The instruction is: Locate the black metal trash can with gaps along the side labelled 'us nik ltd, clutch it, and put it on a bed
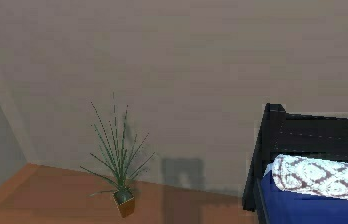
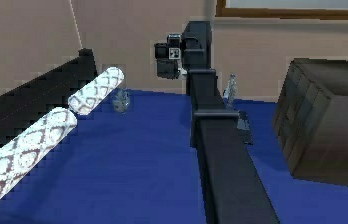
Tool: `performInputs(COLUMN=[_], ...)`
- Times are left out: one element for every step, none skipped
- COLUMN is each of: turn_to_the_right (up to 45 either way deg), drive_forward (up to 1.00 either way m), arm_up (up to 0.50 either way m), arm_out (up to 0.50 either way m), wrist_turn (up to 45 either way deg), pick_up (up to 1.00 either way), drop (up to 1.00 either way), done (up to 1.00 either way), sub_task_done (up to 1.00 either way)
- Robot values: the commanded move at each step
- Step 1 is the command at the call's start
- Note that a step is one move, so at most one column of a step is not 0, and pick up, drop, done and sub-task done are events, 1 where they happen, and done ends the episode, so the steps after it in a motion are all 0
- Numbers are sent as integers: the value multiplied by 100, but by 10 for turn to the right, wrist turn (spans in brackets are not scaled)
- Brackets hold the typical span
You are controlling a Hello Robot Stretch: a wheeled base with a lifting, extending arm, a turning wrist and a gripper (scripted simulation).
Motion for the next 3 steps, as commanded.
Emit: performInputs(turn_to_the_right=[0,0,0], drive_forward=[0,0,0], arm_up=[-26,-32,0], arm_out=[0,0,0], wrist_turn=[0,0,0], pick_up=[0,0,0], drop=[0,0,100], done=[0,0,0], sub_task_done=[0,0,0])
